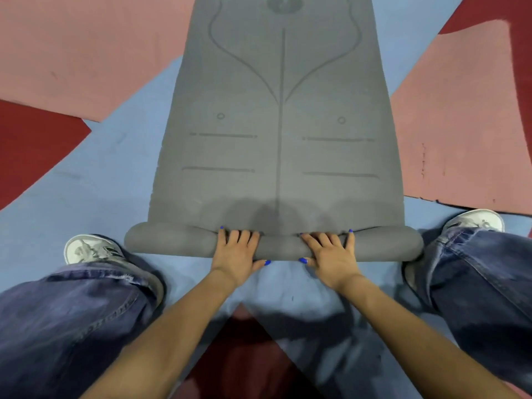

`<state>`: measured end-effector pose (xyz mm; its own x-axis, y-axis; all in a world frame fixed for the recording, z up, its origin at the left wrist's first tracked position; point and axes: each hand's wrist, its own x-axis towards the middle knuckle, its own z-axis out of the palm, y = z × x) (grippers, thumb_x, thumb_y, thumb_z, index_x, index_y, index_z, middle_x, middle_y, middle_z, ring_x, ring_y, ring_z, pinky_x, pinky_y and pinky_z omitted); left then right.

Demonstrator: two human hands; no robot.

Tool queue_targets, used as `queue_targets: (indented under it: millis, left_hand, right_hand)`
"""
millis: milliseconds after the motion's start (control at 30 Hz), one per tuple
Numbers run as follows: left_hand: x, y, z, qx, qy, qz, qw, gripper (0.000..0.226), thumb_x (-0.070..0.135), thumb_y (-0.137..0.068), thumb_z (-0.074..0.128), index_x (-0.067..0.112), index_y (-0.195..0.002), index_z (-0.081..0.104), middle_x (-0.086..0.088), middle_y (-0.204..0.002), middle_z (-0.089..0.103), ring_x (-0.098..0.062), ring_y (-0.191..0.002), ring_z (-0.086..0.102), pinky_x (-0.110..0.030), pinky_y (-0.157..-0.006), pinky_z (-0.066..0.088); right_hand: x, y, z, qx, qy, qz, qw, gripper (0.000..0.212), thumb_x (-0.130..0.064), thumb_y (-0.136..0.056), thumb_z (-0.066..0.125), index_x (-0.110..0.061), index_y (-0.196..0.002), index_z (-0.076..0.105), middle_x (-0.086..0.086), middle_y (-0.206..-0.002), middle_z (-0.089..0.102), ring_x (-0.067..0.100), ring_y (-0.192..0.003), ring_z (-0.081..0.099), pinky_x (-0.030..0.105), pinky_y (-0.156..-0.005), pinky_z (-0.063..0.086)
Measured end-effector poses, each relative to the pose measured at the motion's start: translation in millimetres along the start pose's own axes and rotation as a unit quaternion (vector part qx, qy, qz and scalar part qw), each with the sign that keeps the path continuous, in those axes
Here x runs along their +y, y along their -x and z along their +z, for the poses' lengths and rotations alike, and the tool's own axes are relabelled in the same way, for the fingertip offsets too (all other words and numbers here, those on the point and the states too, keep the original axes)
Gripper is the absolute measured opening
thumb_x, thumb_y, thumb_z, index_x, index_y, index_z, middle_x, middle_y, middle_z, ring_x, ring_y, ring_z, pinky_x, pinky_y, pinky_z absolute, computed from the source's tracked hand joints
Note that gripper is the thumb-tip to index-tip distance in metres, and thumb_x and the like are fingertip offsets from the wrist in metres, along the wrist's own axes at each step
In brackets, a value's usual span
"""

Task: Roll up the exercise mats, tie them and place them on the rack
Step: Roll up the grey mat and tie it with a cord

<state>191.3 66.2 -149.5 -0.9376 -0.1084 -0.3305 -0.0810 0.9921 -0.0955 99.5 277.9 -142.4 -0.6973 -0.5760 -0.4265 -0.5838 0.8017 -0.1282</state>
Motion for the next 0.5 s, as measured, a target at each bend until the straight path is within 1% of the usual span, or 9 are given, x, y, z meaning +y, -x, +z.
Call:
queue_targets:
  millis: [33, 67, 133, 167, 200, 267, 367, 433, 500]
  left_hand:
    - [-1, 1, 5, 0.032, -0.003, 0.005, 0.999, 0.067, 0.066, -0.076, 0.04, 0.014, -0.105, 0.071, -0.005, -0.087, 0.063, -0.027, -0.076, 0.057, -0.049, -0.081, 0.051]
    - [-2, 3, 9, 0.052, -0.005, 0.014, 0.999, 0.064, 0.066, -0.074, 0.046, 0.015, -0.103, 0.071, -0.004, -0.084, 0.062, -0.026, -0.074, 0.057, -0.043, -0.075, 0.051]
    - [-2, 9, 10, 0.074, -0.002, 0.029, 0.997, 0.059, 0.063, -0.068, 0.057, 0.016, -0.101, 0.071, -0.004, -0.082, 0.061, -0.024, -0.071, 0.057, -0.04, -0.068, 0.049]
    - [-1, 12, 12, 0.081, -0.003, 0.034, 0.996, 0.058, 0.062, -0.066, 0.062, 0.016, -0.1, 0.071, -0.004, -0.082, 0.061, -0.024, -0.071, 0.057, -0.039, -0.068, 0.047]
    - [-1, 14, 16, 0.09, -0.009, 0.037, 0.995, 0.056, 0.061, -0.064, 0.066, 0.017, -0.098, 0.071, -0.004, -0.081, 0.062, -0.023, -0.071, 0.057, -0.039, -0.069, 0.045]
    - [1, 18, 19, 0.092, -0.008, 0.036, 0.995, 0.054, 0.06, -0.061, 0.074, 0.018, -0.095, 0.071, -0.003, -0.08, 0.062, -0.023, -0.071, 0.058, -0.039, -0.069, 0.044]
    - [3, 22, 20, 0.093, -0.004, 0.038, 0.995, 0.052, 0.06, -0.058, 0.079, 0.02, -0.091, 0.071, -0.003, -0.077, 0.062, -0.022, -0.069, 0.058, -0.038, -0.065, 0.048]
    - [4, 25, 20, 0.094, -0.01, 0.042, 0.995, 0.051, 0.062, -0.057, 0.078, 0.022, -0.089, 0.071, -0.004, -0.078, 0.062, -0.022, -0.068, 0.058, -0.039, -0.064, 0.048]
    - [5, 27, 21, 0.093, -0.021, 0.043, 0.995, 0.052, 0.064, -0.058, 0.077, 0.024, -0.089, 0.07, -0.004, -0.08, 0.061, -0.023, -0.069, 0.056, -0.04, -0.065, 0.046]
  right_hand:
    - [0, 1, 3, 0.01, -0.003, -0.003, 1.0, 0.056, -0.048, -0.095, 0.043, -0.032, -0.147, 0.029, -0.005, -0.139, 0.042, 0.022, -0.13, 0.036, 0.066, -0.108, 0.002]
    - [-1, 3, 6, 0.026, 0.001, -0.005, 1.0, 0.056, -0.047, -0.092, 0.052, -0.031, -0.143, 0.038, -0.003, -0.132, 0.049, 0.023, -0.124, 0.043, 0.068, -0.106, 0.007]
    - [-4, 6, 13, 0.078, 0.027, -0.008, 0.997, 0.059, -0.045, -0.072, 0.076, -0.028, -0.126, 0.059, -0.001, -0.107, 0.062, 0.025, -0.101, 0.059, 0.071, -0.097, 0.028]
    - [-6, 8, 17, 0.095, 0.039, -0.01, 0.995, 0.062, -0.043, -0.06, 0.084, -0.027, -0.117, 0.065, 0.0, -0.096, 0.063, 0.025, -0.09, 0.062, 0.07, -0.091, 0.036]
    - [-8, 11, 19, 0.11, 0.041, -0.013, 0.993, 0.064, -0.04, -0.052, 0.087, -0.026, -0.111, 0.067, 0.0, -0.089, 0.062, 0.025, -0.084, 0.062, 0.067, -0.088, 0.04]
    - [-12, 17, 22, 0.131, 0.043, -0.018, 0.99, 0.062, -0.035, -0.05, 0.087, -0.026, -0.108, 0.068, 0.002, -0.085, 0.06, 0.026, -0.082, 0.061, 0.061, -0.091, 0.039]
    - [-13, 21, 28, 0.142, 0.037, -0.017, 0.989, 0.054, -0.036, -0.056, 0.079, -0.025, -0.108, 0.067, 0.003, -0.087, 0.059, 0.027, -0.083, 0.06, 0.054, -0.095, 0.031]
    - [-14, 24, 31, 0.142, 0.017, -0.021, 0.99, 0.045, -0.046, -0.067, 0.061, -0.025, -0.107, 0.067, 0.003, -0.089, 0.059, 0.027, -0.083, 0.06, 0.048, -0.095, 0.027]
    - [-16, 26, 33, 0.143, 0.004, -0.013, 0.99, 0.047, -0.056, -0.075, 0.044, -0.026, -0.102, 0.068, 0.001, -0.088, 0.06, 0.026, -0.082, 0.06, 0.045, -0.093, 0.028]
